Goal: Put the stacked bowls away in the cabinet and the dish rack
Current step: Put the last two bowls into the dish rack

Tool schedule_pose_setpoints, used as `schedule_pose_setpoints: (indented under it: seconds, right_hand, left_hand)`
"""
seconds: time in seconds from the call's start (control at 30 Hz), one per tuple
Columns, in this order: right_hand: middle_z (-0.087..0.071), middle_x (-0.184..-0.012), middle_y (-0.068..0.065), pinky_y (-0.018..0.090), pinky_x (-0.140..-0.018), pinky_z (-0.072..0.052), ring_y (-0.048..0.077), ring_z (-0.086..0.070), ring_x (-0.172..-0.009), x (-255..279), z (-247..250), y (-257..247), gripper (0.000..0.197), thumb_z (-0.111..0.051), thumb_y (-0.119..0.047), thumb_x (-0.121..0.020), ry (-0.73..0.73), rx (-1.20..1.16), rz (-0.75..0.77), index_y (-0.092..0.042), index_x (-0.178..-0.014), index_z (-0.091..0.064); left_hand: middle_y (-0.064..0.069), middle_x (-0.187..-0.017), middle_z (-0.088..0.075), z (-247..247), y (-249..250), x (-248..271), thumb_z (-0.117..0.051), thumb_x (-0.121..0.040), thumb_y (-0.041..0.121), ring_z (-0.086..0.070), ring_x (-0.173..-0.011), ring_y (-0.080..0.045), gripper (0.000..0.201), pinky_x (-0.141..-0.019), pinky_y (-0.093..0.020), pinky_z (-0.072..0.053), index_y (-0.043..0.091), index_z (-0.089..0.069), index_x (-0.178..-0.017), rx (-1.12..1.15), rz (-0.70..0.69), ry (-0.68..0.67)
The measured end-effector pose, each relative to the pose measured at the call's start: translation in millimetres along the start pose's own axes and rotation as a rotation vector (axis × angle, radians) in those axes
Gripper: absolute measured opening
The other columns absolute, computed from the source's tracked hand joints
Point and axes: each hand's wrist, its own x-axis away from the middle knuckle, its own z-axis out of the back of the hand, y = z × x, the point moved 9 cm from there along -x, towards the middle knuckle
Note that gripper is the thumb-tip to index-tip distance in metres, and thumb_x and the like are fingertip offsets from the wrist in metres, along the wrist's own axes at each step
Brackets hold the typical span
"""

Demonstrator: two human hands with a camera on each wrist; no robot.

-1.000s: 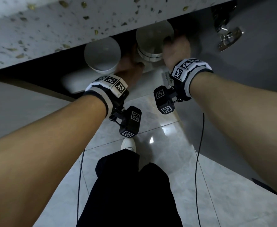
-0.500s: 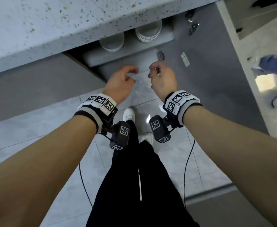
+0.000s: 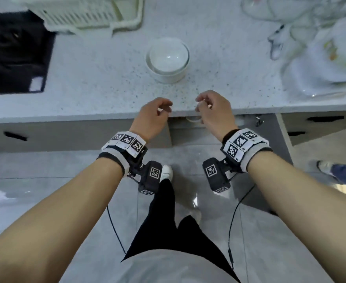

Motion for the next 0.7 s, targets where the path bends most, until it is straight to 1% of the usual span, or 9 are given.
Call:
schedule_pose_setpoints:
  seconds: [0.1,0.2,0.27,0.33,0.37,0.43,0.5,0.6,0.7]
  right_hand:
    - [-0.069,-0.09,-0.005,0.048,-0.075,-0.059,0.023,-0.069,-0.074,-29.2,-3.2,-30.5,0.019,-0.046,-0.028,-0.086,-0.06,0.089,0.024,-0.027,-0.096,-0.062]
    - [-0.068,-0.097,-0.003,0.048,-0.079,-0.058,0.025,-0.069,-0.076,-67.9,-11.0,-42.8,0.018,-0.048,-0.025,-0.088,-0.087,0.173,0.016,-0.024,-0.099,-0.062]
    - [-0.066,-0.104,-0.002,0.049,-0.083,-0.056,0.028,-0.068,-0.082,-94.3,-16.7,-46.3,0.019,-0.049,-0.024,-0.089,-0.086,0.219,0.0,-0.021,-0.102,-0.062]
    - [-0.062,-0.109,-0.003,0.051,-0.086,-0.055,0.03,-0.068,-0.089,-122.0,-22.1,-45.6,0.023,-0.049,-0.024,-0.089,-0.073,0.218,-0.055,-0.02,-0.108,-0.061]
    - [-0.06,-0.112,-0.004,0.051,-0.087,-0.055,0.03,-0.068,-0.092,-134.0,-25.3,-45.5,0.025,-0.05,-0.025,-0.089,-0.064,0.216,-0.082,-0.02,-0.112,-0.059]
    - [-0.058,-0.117,-0.003,0.051,-0.088,-0.055,0.03,-0.067,-0.097,-155.2,-33.5,-44.3,0.031,-0.053,-0.027,-0.089,-0.058,0.222,-0.125,-0.019,-0.119,-0.056]
    - [-0.058,-0.121,0.0,0.05,-0.088,-0.055,0.031,-0.067,-0.098,-172.6,-39.8,-43.6,0.037,-0.054,-0.027,-0.088,-0.052,0.24,-0.151,-0.016,-0.124,-0.054]
    - [-0.058,-0.118,0.003,0.048,-0.088,-0.055,0.03,-0.066,-0.096,-191.5,-38.3,-44.0,0.036,-0.055,-0.022,-0.087,-0.014,0.273,-0.182,-0.014,-0.122,-0.056]
    - [-0.061,-0.119,0.005,0.043,-0.094,-0.051,0.025,-0.06,-0.107,-204.3,-39.5,-43.2,0.033,-0.056,-0.018,-0.087,-0.016,0.334,-0.188,-0.013,-0.12,-0.059]
  left_hand:
    - [0.007,-0.106,-0.068,39.3,3.3,-23.3,-0.048,-0.092,0.011,-0.066,-0.086,-0.02,0.032,-0.071,-0.028,-0.052,0.02,-0.059,-0.12,-0.021,-0.029,0.041]
    - [0.005,-0.109,-0.069,65.9,-1.3,-61.0,-0.047,-0.094,0.012,-0.067,-0.088,-0.018,0.03,-0.07,-0.027,-0.052,0.019,-0.058,-0.121,-0.056,-0.044,0.065]
    - [0.004,-0.108,-0.07,78.7,-7.2,-90.5,-0.047,-0.095,0.012,-0.067,-0.089,-0.018,0.028,-0.074,-0.03,-0.054,0.017,-0.059,-0.12,-0.081,-0.039,0.095]
    - [0.001,-0.107,-0.07,88.4,-13.4,-124.9,-0.049,-0.095,0.014,-0.066,-0.092,-0.018,0.027,-0.082,-0.036,-0.056,0.015,-0.06,-0.119,-0.097,-0.017,0.116]
    - [0.0,-0.109,-0.071,91.9,-16.2,-140.8,-0.05,-0.095,0.015,-0.065,-0.093,-0.018,0.027,-0.085,-0.036,-0.055,0.014,-0.06,-0.12,-0.113,-0.008,0.124]
    - [-0.002,-0.111,-0.071,95.6,-19.2,-167.8,-0.05,-0.095,0.016,-0.064,-0.095,-0.016,0.028,-0.086,-0.031,-0.053,0.013,-0.061,-0.12,-0.155,0.001,0.12]
    - [-0.003,-0.111,-0.071,96.7,-18.0,-190.5,-0.049,-0.095,0.018,-0.065,-0.096,-0.018,0.029,-0.084,-0.029,-0.051,0.012,-0.062,-0.12,-0.208,-0.003,0.096]
    - [-0.006,-0.108,-0.071,90.0,-14.6,-220.5,-0.049,-0.095,0.018,-0.066,-0.095,-0.024,0.03,-0.079,-0.03,-0.049,0.011,-0.062,-0.12,-0.336,-0.001,0.014]
    - [-0.008,-0.093,-0.067,76.8,-12.0,-241.8,-0.049,-0.092,0.015,-0.061,-0.08,-0.025,0.025,-0.068,-0.032,-0.045,0.007,-0.065,-0.11,-0.56,0.012,-0.121]
